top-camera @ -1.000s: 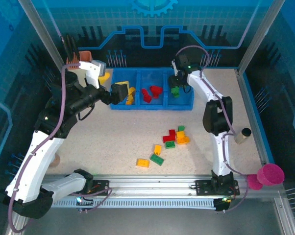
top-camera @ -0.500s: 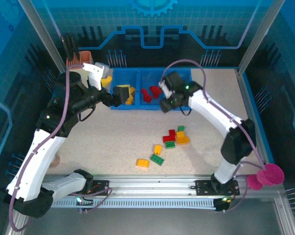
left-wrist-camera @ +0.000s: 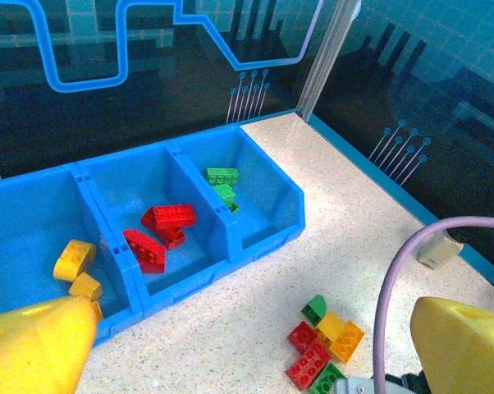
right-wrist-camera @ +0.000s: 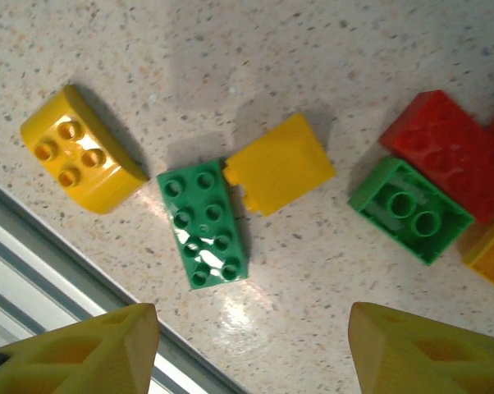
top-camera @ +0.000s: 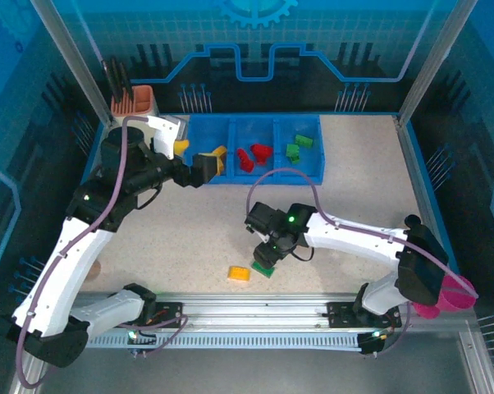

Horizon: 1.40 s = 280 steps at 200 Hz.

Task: Sort the legos into containers by color
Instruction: Pick up the lego from the bottom-center of the table.

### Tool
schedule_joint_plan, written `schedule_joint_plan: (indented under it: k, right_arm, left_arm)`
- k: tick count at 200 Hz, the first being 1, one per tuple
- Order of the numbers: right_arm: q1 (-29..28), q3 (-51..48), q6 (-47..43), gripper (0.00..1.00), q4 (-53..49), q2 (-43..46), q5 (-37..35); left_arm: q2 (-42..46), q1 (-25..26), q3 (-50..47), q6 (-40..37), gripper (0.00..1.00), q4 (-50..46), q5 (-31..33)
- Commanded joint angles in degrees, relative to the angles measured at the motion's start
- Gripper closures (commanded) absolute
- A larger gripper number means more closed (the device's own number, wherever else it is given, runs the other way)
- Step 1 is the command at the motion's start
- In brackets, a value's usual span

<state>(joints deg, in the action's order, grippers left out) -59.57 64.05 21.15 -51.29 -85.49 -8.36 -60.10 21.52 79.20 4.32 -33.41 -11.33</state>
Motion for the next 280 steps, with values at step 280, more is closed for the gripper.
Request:
schedule_joint_plan:
  k: [280]
  right_arm:
    - [9.4, -6.7, -5.1, 0.62, -2.0, 3.2, -0.1]
  left_arm:
    - [-1.5, -0.5, -2.5, 2.2, 0.01, -13.2, 13.5]
